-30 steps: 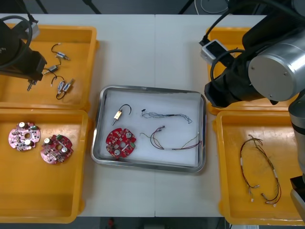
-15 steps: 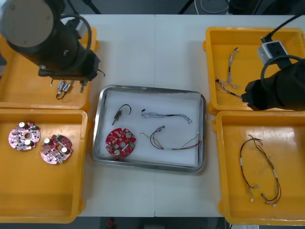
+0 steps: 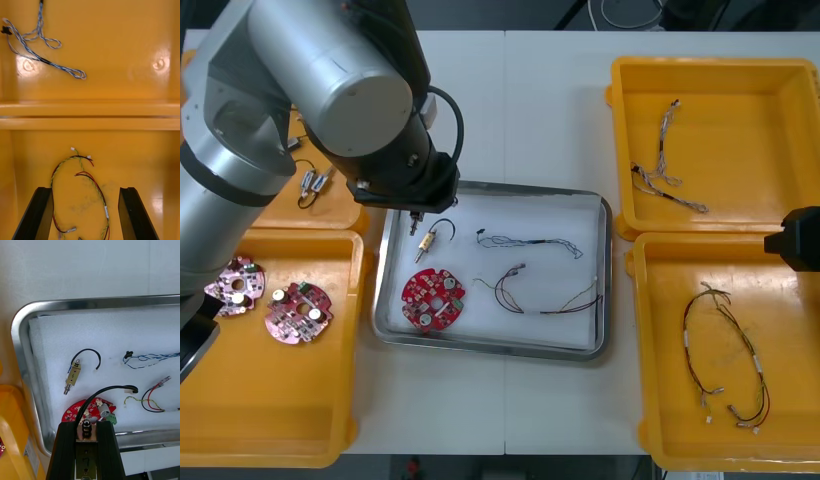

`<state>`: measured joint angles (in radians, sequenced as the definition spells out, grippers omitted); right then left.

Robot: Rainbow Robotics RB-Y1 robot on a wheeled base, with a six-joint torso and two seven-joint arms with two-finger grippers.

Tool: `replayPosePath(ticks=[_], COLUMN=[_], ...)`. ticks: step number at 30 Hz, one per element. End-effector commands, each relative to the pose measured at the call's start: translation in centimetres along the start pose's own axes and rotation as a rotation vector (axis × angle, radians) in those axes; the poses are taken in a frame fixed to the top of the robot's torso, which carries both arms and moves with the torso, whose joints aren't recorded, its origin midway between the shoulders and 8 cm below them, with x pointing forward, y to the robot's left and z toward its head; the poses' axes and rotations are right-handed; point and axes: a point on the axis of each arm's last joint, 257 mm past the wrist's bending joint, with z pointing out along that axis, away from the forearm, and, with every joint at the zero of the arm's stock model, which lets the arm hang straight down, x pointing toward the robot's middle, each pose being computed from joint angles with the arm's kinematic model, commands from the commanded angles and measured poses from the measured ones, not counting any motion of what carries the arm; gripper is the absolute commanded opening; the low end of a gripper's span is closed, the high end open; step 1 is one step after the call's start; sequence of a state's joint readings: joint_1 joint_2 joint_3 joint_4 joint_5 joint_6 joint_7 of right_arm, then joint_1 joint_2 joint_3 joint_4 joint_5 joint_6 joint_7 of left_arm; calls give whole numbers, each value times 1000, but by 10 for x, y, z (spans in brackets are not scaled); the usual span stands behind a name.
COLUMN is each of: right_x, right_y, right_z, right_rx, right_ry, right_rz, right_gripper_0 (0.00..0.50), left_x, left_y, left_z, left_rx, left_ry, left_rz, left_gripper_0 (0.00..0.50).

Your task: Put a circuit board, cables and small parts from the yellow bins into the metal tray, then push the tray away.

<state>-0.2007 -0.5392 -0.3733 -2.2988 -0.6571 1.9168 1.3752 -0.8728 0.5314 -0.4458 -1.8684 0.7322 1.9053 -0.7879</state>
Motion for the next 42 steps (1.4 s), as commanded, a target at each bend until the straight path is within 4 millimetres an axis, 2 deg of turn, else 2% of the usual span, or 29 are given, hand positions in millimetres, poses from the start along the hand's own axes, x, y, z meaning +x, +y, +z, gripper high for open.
replayPosePath(ticks=[1, 8, 15, 19, 26, 27, 29, 30, 31, 32, 38, 42], right_x=[14, 31, 37, 37, 37, 38, 37, 37, 37, 37, 38, 37], right_y=[-26, -34, -32, -32, -32, -33, -34, -34, -35, -35, -34, -32], right_z=[-10, -8, -10, -10, -10, -10, -10, -10, -10, -10, -9, -10], right_rx=[52, 68, 66, 66, 68, 71, 76, 79, 81, 80, 79, 78], right_ry=[4, 35, 31, 31, 31, 32, 30, 30, 31, 31, 34, 34], right_rz=[44, 72, 82, 85, 85, 87, 86, 83, 82, 80, 75, 58], right_gripper_0=[500, 500, 500, 500, 500, 500, 500, 500, 500, 500, 500, 500], left_x=[-16, -20, -18, -18, -18, -18, -18, -18, -18, -18, -19, -20], left_y=[-28, -40, -41, -37, -37, -37, -38, -38, -37, -38, -40, -36], left_z=[10, 45, 72, 83, 89, 89, 90, 90, 89, 89, 87, 76], left_rx=[7, 14, 3, -14, -15, -14, -14, -14, -15, -13, -9, -14], left_ry=[-47, -62, -66, -66, -71, -71, -69, -69, -70, -70, -76, -76], left_rz=[-2, 6, 19, 17, 17, 16, 16, 12, 11, 10, 6, -1], left_gripper_0=[0, 0, 0, 0, 4, 28, 296, 395, 431, 500, 500, 500])
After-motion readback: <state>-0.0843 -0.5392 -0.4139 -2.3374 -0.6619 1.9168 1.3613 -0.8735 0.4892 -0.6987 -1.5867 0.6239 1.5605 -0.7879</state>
